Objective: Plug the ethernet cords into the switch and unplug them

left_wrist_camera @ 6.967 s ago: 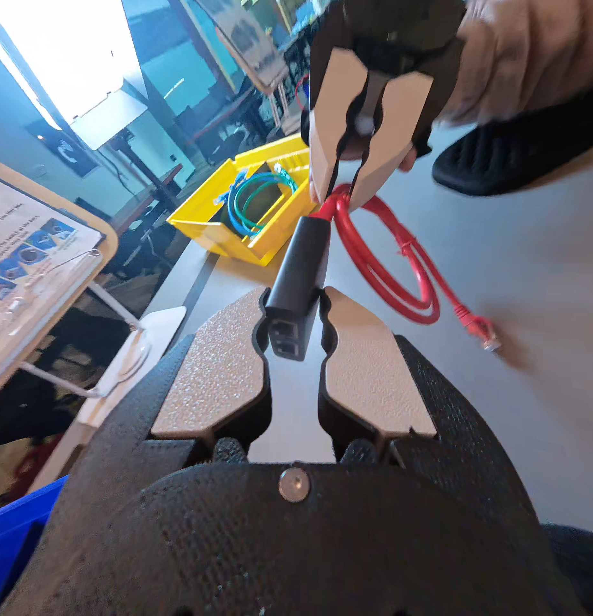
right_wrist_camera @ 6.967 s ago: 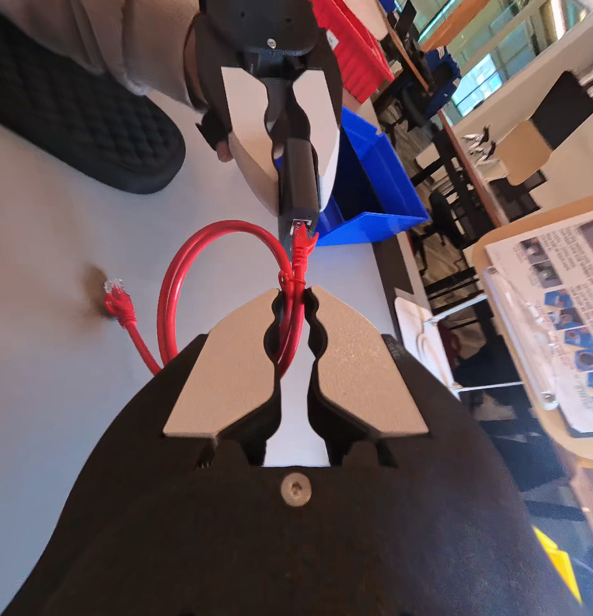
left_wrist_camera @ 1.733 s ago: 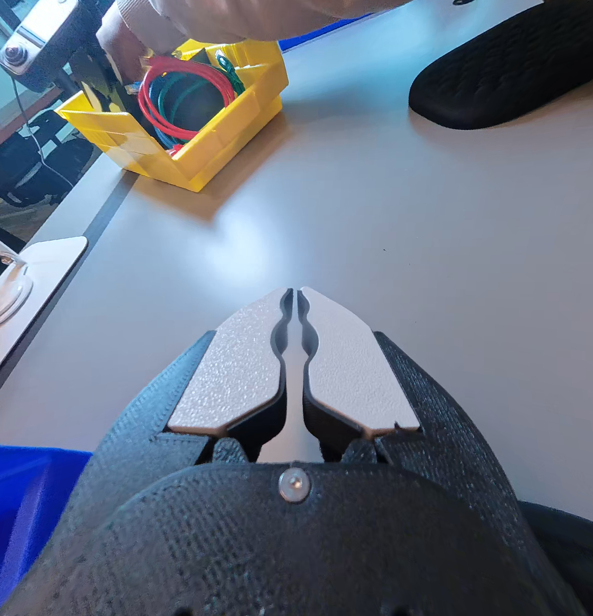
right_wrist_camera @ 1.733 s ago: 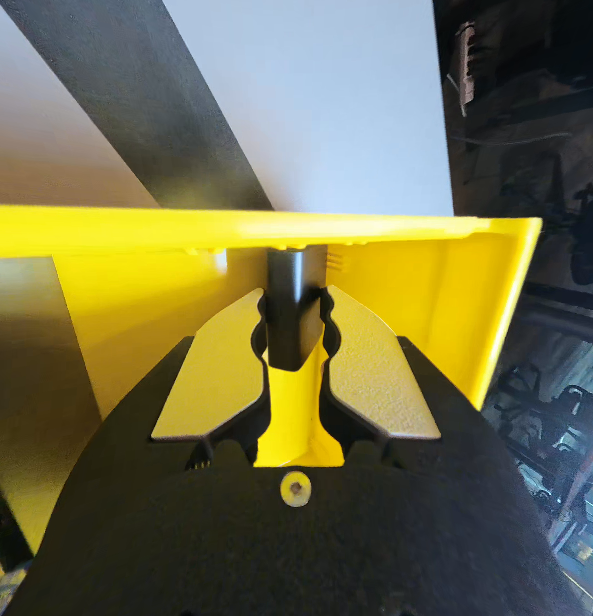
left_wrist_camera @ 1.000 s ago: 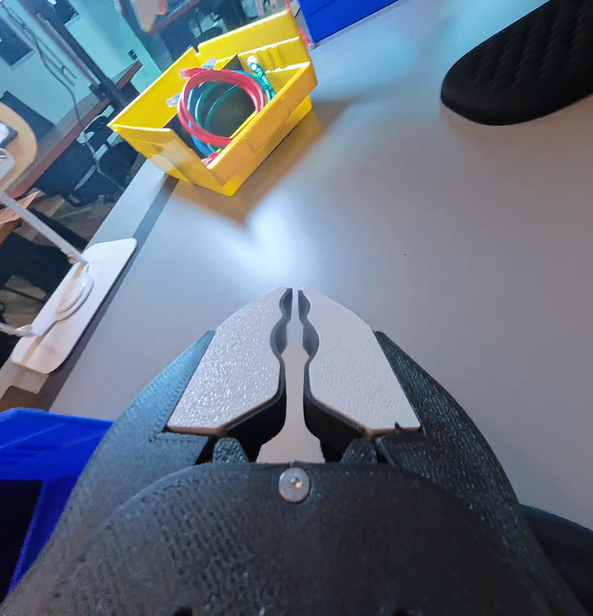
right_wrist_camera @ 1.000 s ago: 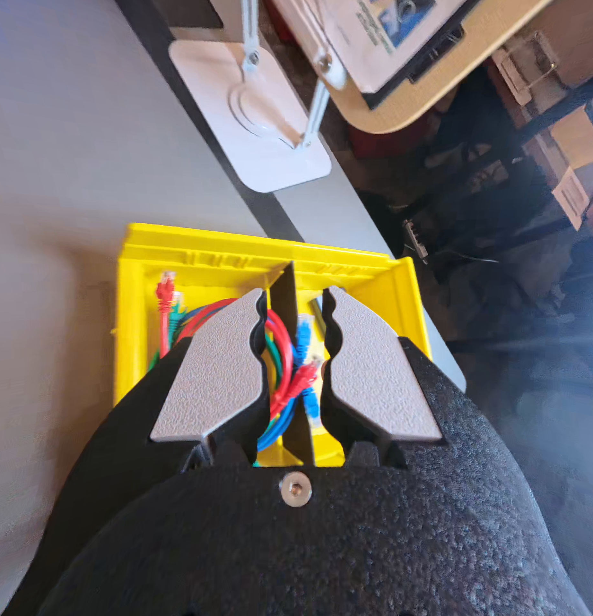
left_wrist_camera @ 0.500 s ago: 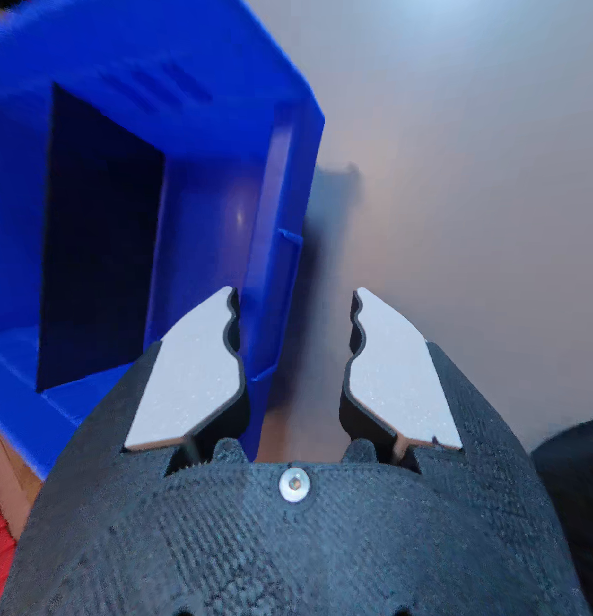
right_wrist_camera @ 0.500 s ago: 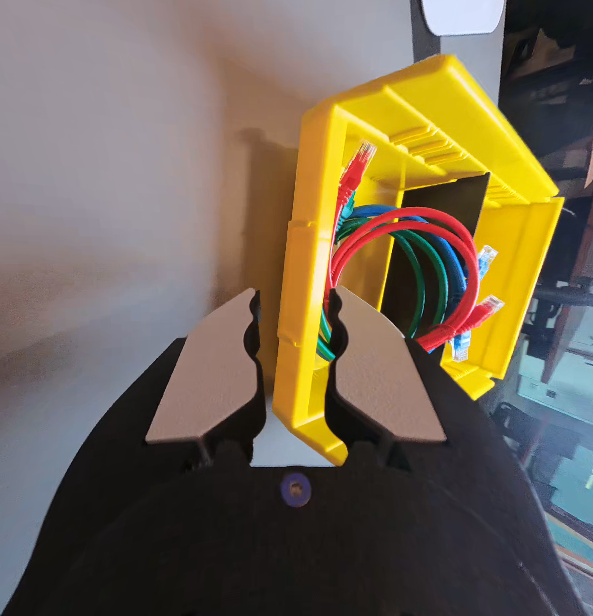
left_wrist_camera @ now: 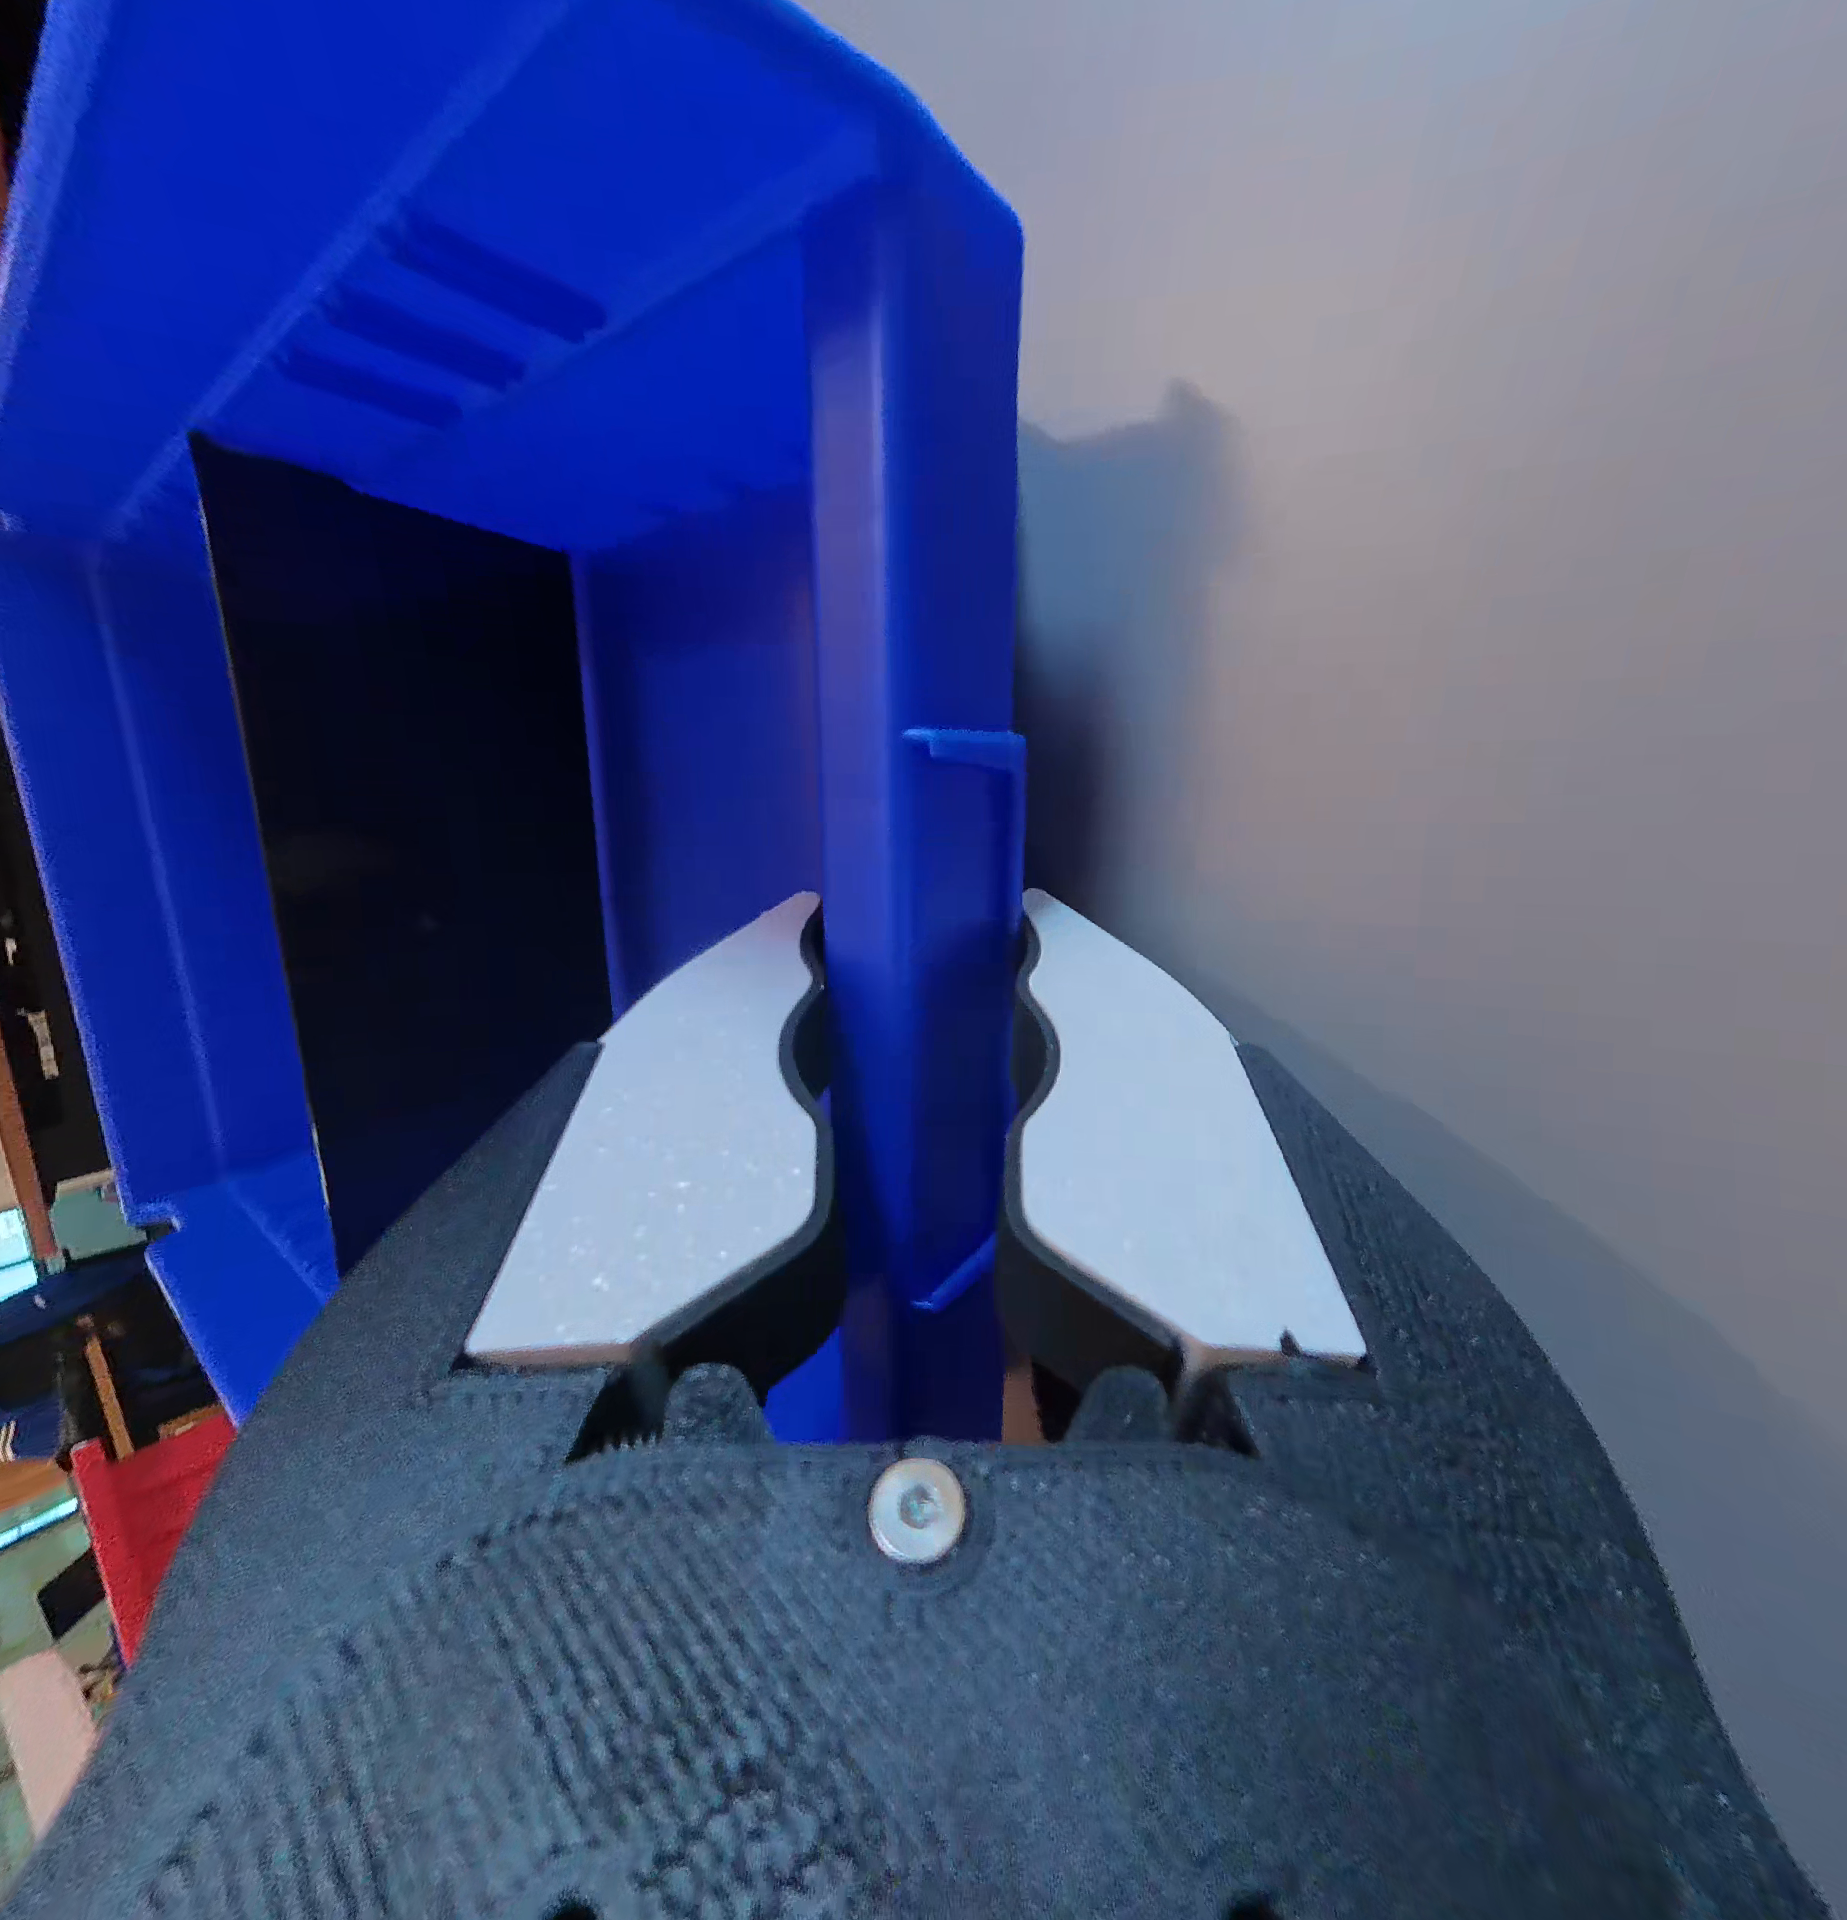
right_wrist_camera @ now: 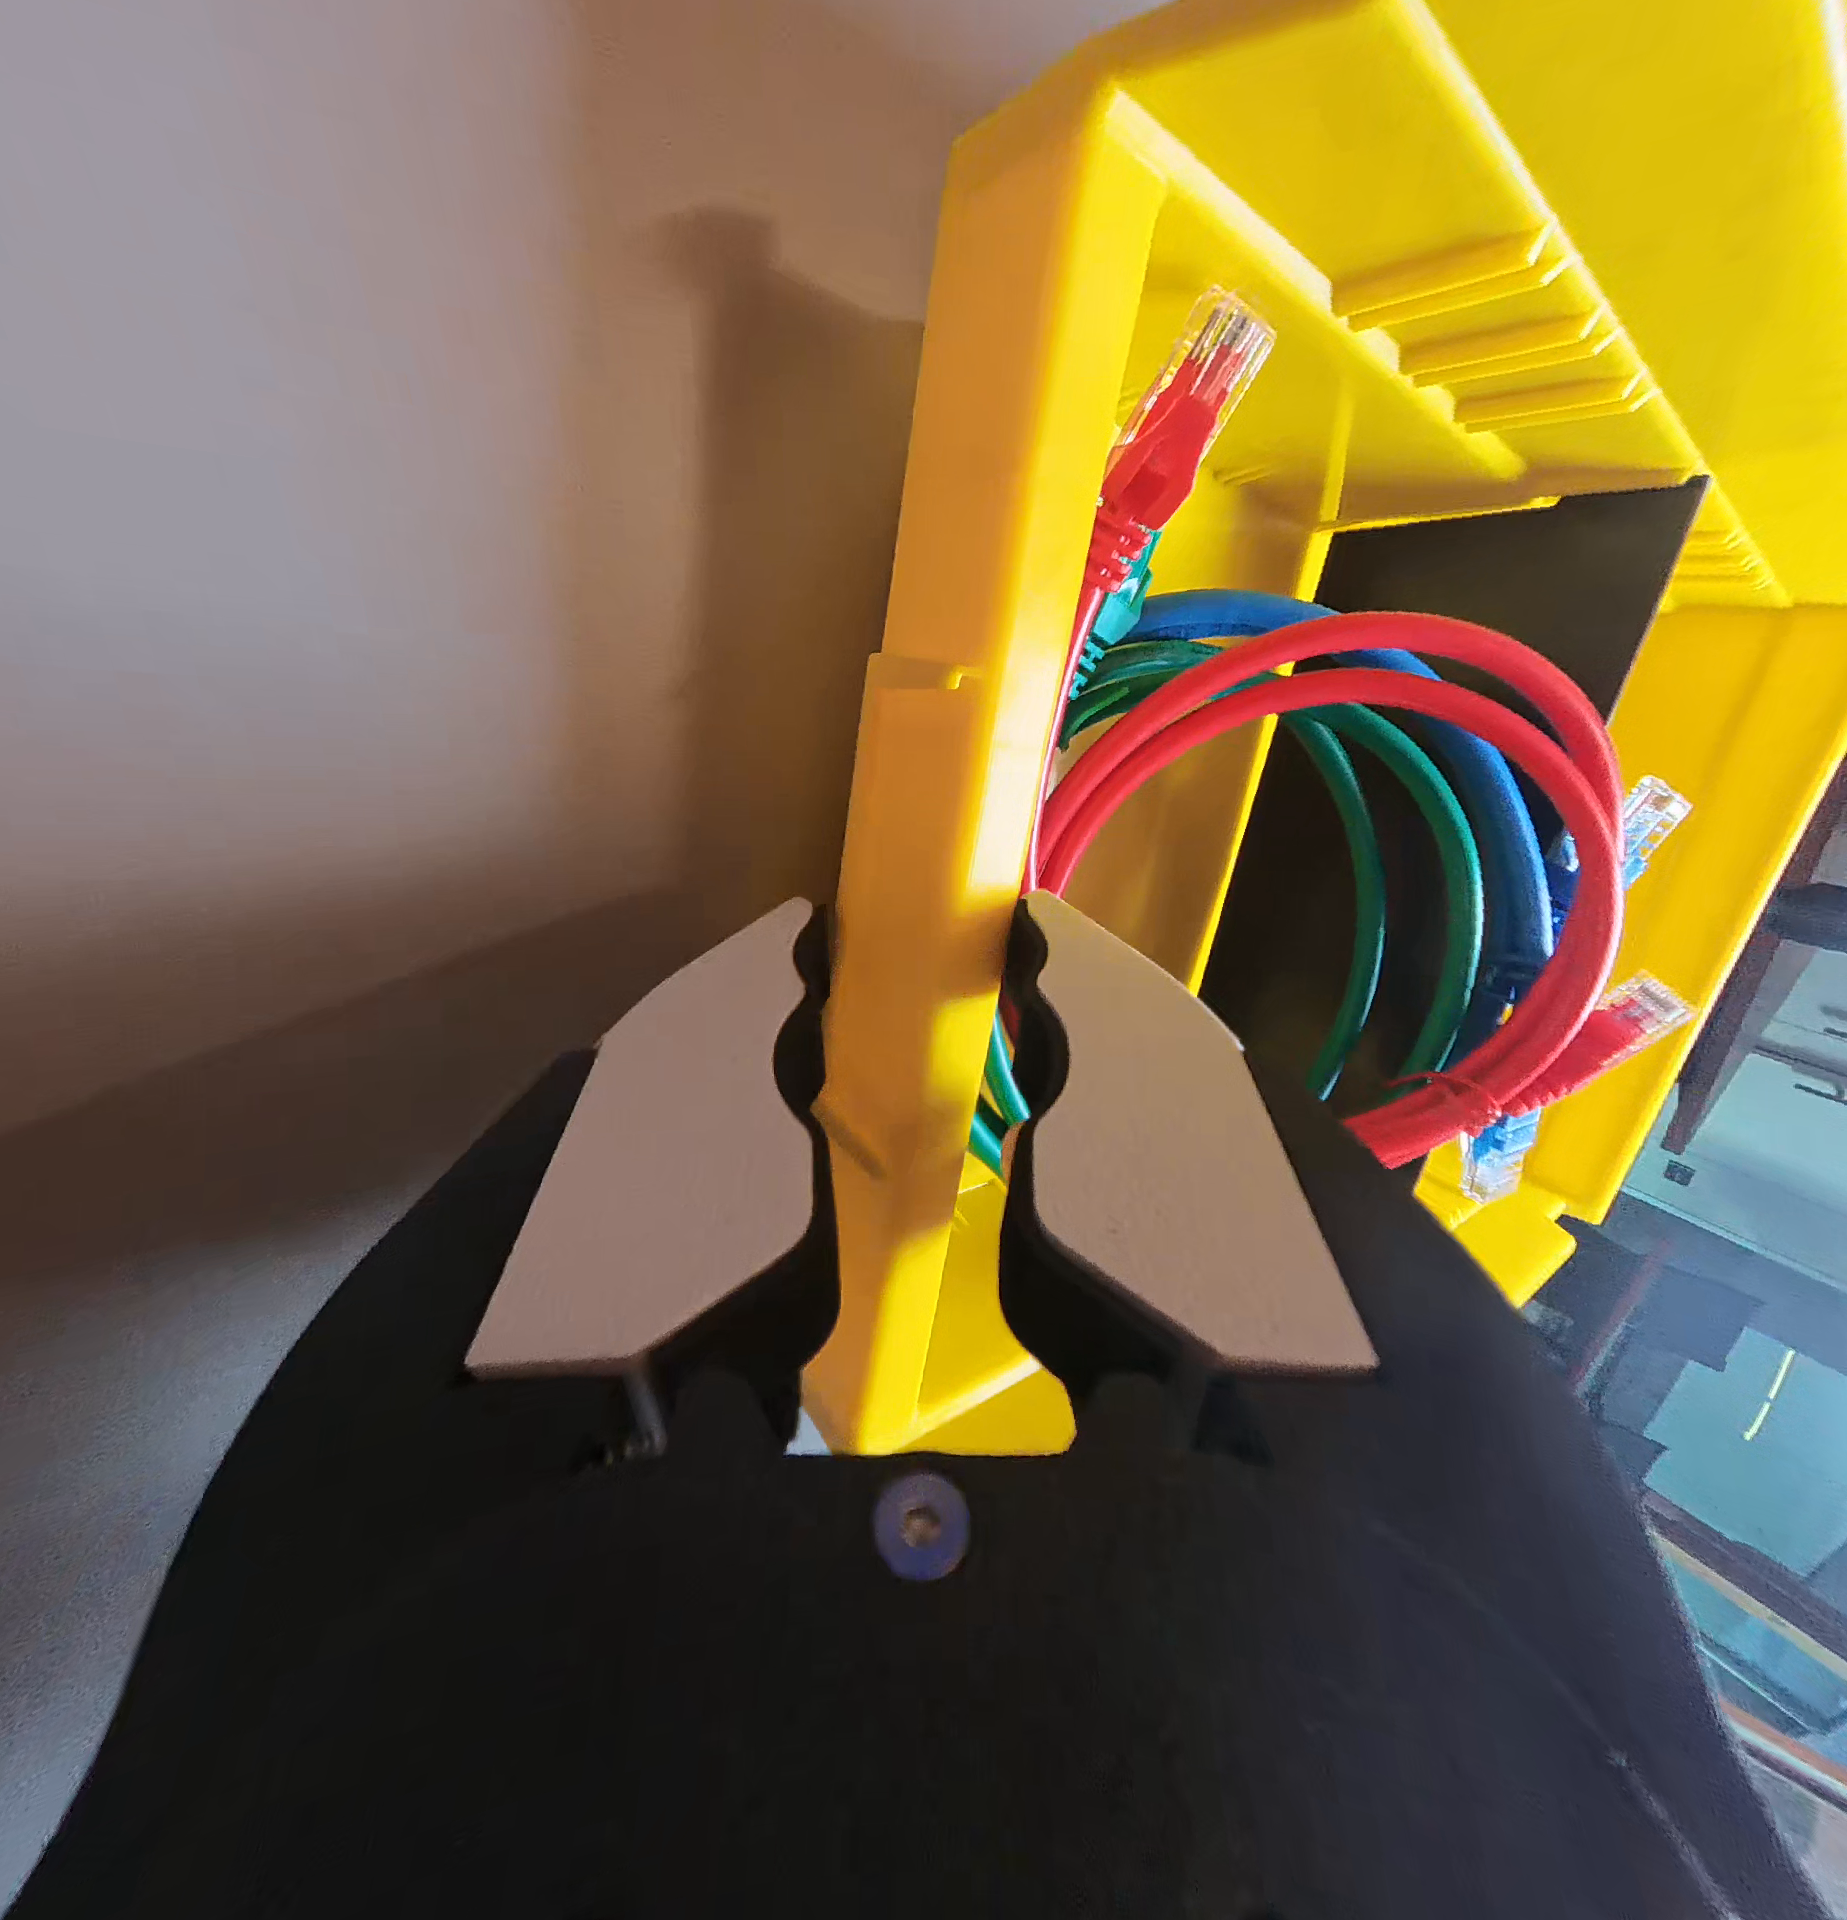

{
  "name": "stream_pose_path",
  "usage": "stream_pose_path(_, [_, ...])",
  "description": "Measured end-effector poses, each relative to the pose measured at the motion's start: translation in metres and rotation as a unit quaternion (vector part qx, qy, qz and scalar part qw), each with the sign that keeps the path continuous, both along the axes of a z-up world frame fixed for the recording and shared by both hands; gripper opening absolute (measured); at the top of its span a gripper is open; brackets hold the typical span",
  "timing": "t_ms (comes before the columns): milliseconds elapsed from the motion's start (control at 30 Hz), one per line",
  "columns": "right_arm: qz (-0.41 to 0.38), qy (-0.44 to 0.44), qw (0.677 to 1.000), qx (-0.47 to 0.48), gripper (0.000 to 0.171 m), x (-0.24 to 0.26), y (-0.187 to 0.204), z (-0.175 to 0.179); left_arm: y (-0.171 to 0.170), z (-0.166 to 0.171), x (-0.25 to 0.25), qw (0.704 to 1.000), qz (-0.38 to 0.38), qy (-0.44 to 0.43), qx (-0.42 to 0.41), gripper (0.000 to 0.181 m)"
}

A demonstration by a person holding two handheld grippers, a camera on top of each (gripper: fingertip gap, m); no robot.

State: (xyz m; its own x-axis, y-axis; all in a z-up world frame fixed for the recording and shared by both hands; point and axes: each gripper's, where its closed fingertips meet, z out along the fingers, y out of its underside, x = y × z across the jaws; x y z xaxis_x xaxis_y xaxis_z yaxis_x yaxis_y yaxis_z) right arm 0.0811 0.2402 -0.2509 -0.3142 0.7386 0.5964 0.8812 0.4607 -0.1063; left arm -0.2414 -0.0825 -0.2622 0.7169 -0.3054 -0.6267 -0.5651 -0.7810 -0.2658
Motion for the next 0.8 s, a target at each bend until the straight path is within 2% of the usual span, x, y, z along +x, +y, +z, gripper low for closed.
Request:
stream_pose_path(33, [0.000,0.003,1.000,-0.001,0.032,0.000,0.000,0.000,0.002,0.000,0.007,1.000,-0.010,-0.003,0.002,0.031])
stream_pose_path(200, [0.026,0.009,0.999,-0.016,0.032,0.009,-0.019,0.000,0.005,0.000,0.072,0.996,-0.089,-0.011,-0.004,0.030])
stream_pose_path(367, [0.107,0.022,0.994,-0.015,0.032,0.036,-0.089,0.001,0.015,0.001,0.148,0.978,-0.207,-0.017,-0.003,0.030])
stream_pose_path(467, [0.157,0.040,0.987,-0.008,0.032,0.047,-0.131,0.002,0.037,0.004,0.169,0.967,-0.253,-0.007,0.007,0.031])
stream_pose_path(533, [0.158,0.066,0.985,0.014,0.032,0.048,-0.144,0.005,0.059,0.009,0.166,0.967,-0.252,0.009,0.029,0.034])
stream_pose_path(600, [0.143,0.123,0.982,0.004,0.034,0.053,-0.158,0.020,0.072,0.019,0.159,0.975,-0.214,-0.003,0.056,0.041])
stream_pose_path(700, [0.079,0.297,0.943,-0.125,0.033,0.072,-0.176,0.068,0.072,0.055,0.193,0.957,-0.192,-0.140,0.165,0.032])
stream_pose_path(800, [-0.024,0.432,0.890,-0.145,0.032,0.114,-0.140,0.100,0.067,0.082,0.238,0.913,-0.165,-0.297,0.226,0.033])
